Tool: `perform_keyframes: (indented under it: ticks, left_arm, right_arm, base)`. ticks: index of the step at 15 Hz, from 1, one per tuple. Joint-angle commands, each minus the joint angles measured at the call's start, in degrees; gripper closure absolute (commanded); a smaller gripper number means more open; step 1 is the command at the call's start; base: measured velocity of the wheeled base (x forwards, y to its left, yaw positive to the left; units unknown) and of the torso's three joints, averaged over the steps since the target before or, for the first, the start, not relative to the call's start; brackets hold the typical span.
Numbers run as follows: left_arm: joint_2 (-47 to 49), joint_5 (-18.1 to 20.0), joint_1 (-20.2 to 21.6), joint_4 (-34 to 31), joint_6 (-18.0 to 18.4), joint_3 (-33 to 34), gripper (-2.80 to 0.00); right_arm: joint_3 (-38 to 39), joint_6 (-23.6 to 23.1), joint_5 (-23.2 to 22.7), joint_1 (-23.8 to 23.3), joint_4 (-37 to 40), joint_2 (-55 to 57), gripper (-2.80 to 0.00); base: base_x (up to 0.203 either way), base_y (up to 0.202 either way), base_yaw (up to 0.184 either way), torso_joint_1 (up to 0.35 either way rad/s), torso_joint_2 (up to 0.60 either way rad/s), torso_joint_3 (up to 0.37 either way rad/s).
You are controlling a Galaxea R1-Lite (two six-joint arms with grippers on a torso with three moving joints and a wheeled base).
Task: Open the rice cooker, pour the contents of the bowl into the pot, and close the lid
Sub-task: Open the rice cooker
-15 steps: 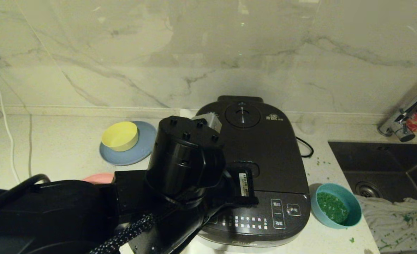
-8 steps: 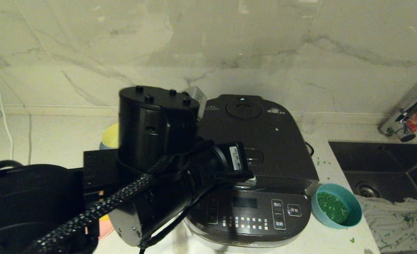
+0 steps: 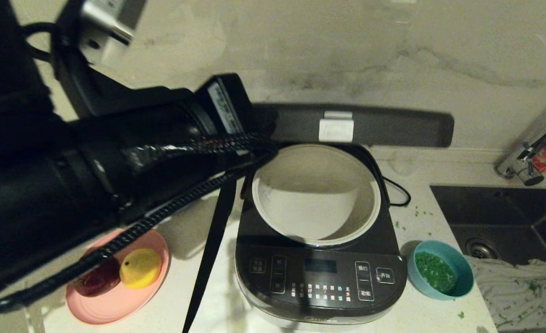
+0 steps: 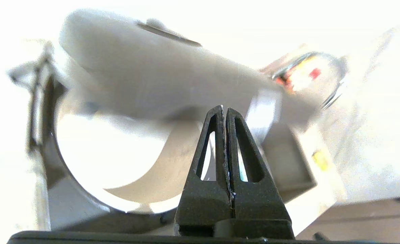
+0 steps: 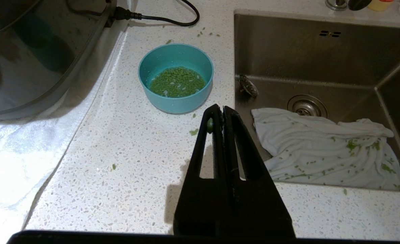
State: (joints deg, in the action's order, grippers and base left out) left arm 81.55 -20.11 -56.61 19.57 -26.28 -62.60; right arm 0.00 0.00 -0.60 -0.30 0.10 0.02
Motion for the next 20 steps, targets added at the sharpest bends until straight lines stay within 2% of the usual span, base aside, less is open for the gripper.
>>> perform_keyframes:
  ticks: [1,3,5,6,8,10,12,14,15,17,18,20]
  left_arm:
    - [-7.8,0.1,0.0,-0.1,1.1,-0.3,0.00]
    - [-13.1,0.4,0.0,-1.5,2.9,-0.3,0.00]
    - [-19.1,1.9,0.0,-6.8,4.7,0.4,0.00]
    - [-21.8,5.4,0.0,-14.3,5.2,0.8,0.00]
    - [-23.1,14.0,0.0,-24.8,5.4,1.9,0.00]
    - [-19.3,15.6,0.0,-25.1,5.9,6.5,0.00]
    - [-13.2,15.9,0.0,-20.8,6.6,10.4,0.00]
    - [-6.6,15.2,0.0,-9.0,6.8,12.9,0.00]
    - [-3.6,13.8,0.1,-1.8,6.8,13.9,0.00]
    - [2.2,10.0,0.1,7.1,7.0,13.9,0.00]
    - [4.8,8.0,0.1,10.1,7.9,12.4,0.00]
    - [8.3,3.9,0.1,13.7,12.4,8.0,0.00]
  right_arm:
    - [0.0,0.0,0.0,0.0,0.0,0.1,0.00]
    - [0.0,0.0,0.0,0.0,0.0,0.1,0.00]
    - [0.0,0.0,0.0,0.0,0.0,0.1,0.00]
    - [0.0,0.0,0.0,0.0,0.0,0.1,0.00]
    - [0.0,0.0,0.0,0.0,0.0,0.1,0.00]
    - [0.0,0.0,0.0,0.0,0.0,0.1,0.00]
    - [0.0,0.0,0.0,0.0,0.0,0.1,0.00]
    - [0.0,0.0,0.0,0.0,0.0,0.1,0.00]
    - [0.0,0.0,0.0,0.0,0.0,0.1,0.00]
    - [0.0,0.0,0.0,0.0,0.0,0.1,0.00]
    - [0.0,0.0,0.0,0.0,0.0,0.1,0.00]
    - [0.0,0.0,0.0,0.0,0.0,0.1,0.00]
  base:
    - [0.000,0.000,0.000,0.000,0.00,0.000]
    - [0.000,0.000,0.000,0.000,0.00,0.000]
    - [0.000,0.000,0.000,0.000,0.00,0.000]
    - [0.000,0.000,0.000,0.000,0.00,0.000]
    - [0.000,0.000,0.000,0.000,0.00,0.000]
    - [0.000,0.000,0.000,0.000,0.00,0.000]
    - [0.000,0.000,0.000,0.000,0.00,0.000]
    - [0.000,0.000,0.000,0.000,0.00,0.000]
    - [0.000,0.000,0.000,0.000,0.00,0.000]
    - [0.000,0.000,0.000,0.000,0.00,0.000]
    - [0.000,0.000,0.000,0.000,0.00,0.000]
    - [0.000,0.000,0.000,0.000,0.00,0.000]
